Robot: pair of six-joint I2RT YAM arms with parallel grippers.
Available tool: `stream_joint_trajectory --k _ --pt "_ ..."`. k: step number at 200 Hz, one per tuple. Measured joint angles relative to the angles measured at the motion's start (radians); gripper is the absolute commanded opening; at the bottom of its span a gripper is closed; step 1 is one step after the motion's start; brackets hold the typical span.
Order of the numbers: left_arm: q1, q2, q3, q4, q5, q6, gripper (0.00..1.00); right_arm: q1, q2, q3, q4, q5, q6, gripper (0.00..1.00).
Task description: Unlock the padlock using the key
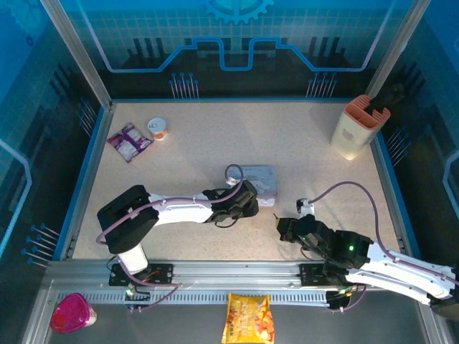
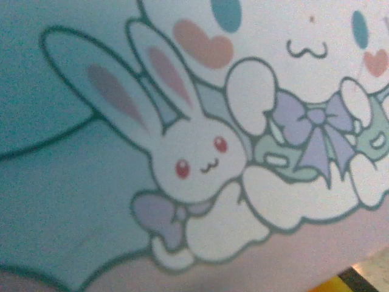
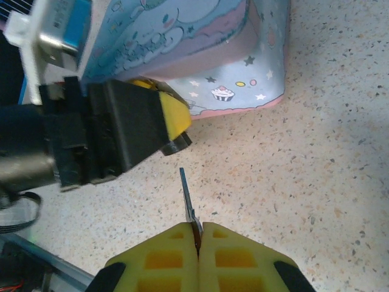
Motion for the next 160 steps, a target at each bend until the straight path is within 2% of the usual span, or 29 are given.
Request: stream_joint_trajectory --k 22,69,121,160 --pt "0.017 -0.017 -0.010 0.023 0.032 -0.034 0.24 0.000 0.022 -0.045 0.075 0.012 -0.040 0.00" --pt "0.041 -0.026 -0.040 0.072 0.097 -0.091 0.22 0.002 0.128 -0.152 0.351 0.029 -0.171 0.00" --pt "0.067 -0.034 -0.067 0.129 0.157 -0.149 0.20 0.057 0.304 -0.194 0.677 0.096 -0.322 0.00" --pt "0.089 -0.036 -0.091 0.180 0.198 -0.190 0.19 0.087 0.372 -0.225 0.831 0.148 -0.386 0.00"
